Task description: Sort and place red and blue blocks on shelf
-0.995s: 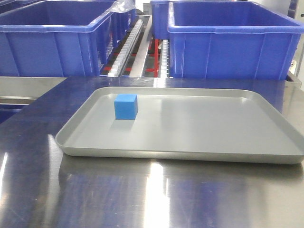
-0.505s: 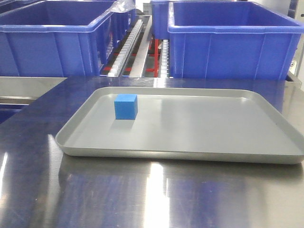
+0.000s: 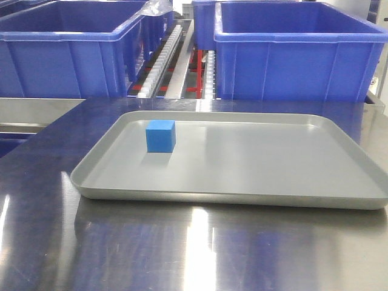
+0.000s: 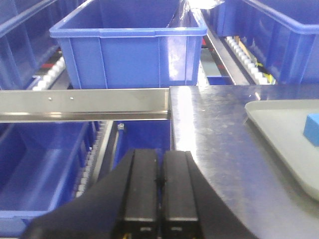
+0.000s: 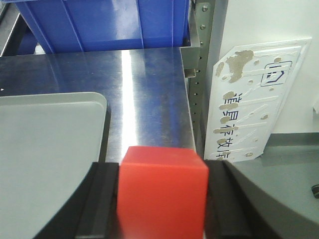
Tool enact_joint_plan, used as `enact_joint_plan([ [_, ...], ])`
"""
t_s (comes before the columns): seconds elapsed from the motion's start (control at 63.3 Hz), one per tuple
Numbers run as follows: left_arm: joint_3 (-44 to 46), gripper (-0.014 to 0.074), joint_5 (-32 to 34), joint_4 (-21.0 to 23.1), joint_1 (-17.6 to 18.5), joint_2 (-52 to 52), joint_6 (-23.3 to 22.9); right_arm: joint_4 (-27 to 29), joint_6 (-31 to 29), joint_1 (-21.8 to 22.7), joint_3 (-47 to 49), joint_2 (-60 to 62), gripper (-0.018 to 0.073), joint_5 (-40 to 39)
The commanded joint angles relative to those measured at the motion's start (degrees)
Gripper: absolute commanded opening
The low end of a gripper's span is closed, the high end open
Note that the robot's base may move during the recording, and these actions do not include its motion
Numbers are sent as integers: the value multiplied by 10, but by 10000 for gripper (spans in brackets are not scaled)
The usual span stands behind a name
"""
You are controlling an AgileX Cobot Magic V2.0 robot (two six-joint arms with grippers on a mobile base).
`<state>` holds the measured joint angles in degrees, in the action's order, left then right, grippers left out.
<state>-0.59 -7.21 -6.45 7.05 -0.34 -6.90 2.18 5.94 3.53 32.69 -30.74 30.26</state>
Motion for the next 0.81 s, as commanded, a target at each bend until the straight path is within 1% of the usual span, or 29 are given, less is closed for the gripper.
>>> enact_joint_plan([
  [0.0, 13, 125, 50, 0, 1, 16, 2, -5, -4, 3, 15, 0, 50, -50],
  [0.079, 55, 125, 46, 23, 1, 54, 1, -5, -4, 3, 15, 0, 50, -50],
  [0.158, 109, 125, 25, 28, 1, 113, 1, -5, -4, 3, 15, 0, 50, -50],
  [0.3, 222, 125, -74, 28, 1, 243, 1, -5, -4, 3, 15, 0, 50, -50],
  [0.379, 290, 125, -129, 29, 1, 332, 1, -5, -4, 3, 15, 0, 50, -50],
  [0.474, 353, 125, -175, 39, 1, 411, 1, -5, -4, 3, 15, 0, 50, -49],
  [0.6, 399, 125, -201, 65, 1, 485, 1, -5, -4, 3, 15, 0, 50, -49],
  [0.726, 409, 125, -203, 86, 1, 521, 1, -5, -4, 3, 15, 0, 50, -47],
  [0.789, 409, 125, -205, 88, 1, 528, 1, -5, -4, 3, 15, 0, 50, -47],
])
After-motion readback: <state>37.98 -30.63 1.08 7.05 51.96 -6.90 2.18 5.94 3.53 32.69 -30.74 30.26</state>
